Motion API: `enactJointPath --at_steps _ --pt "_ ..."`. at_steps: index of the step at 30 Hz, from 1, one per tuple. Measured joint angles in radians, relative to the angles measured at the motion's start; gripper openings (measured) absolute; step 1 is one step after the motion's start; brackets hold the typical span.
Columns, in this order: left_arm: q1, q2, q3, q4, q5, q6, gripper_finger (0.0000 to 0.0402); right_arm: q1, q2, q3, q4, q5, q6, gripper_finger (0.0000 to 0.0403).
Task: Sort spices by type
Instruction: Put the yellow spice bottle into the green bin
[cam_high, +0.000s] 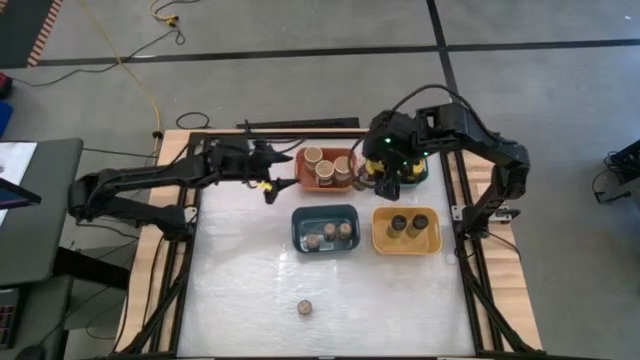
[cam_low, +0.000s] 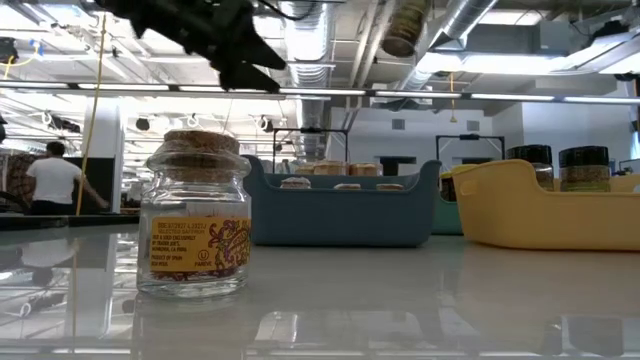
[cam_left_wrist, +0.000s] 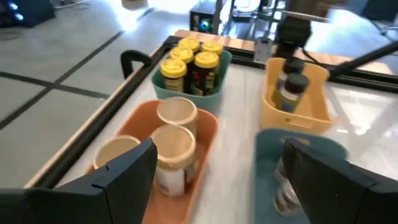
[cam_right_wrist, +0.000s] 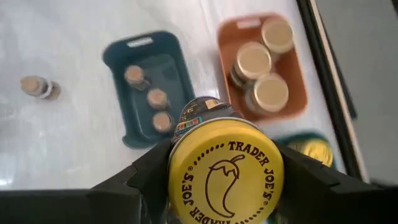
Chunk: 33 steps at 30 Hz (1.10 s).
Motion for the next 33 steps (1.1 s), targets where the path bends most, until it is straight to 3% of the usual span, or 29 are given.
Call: enactJointPath --at_steps 7,12,17,20,33 --pt "0.0 -0.134 -0.084 -0.002 -0.031 0.036 0.0332 -0.057 -0.126 -0.268 0.012 0.057 0.122 0.025" --pt "0.035 -0.174 -0.11 0.001 -0.06 0.093 0.0332 -0.136 -0.189 -0.474 0.168 0.065 0.169 0.025" --pt "0.104 -0.177 -0.137 0.006 0.032 0.097 0.0332 -0.217 -0.208 -0.652 0.28 0.067 0.187 0.025" --pt "0.13 -0.177 -0.139 0.004 0.091 0.088 0.0332 -0.259 -0.212 -0.726 0.347 0.065 0.193 0.025" --pt "0.154 -0.176 -0.139 0.024 0.095 0.092 0.0332 -0.37 -0.214 -0.879 0.517 0.051 0.193 0.025"
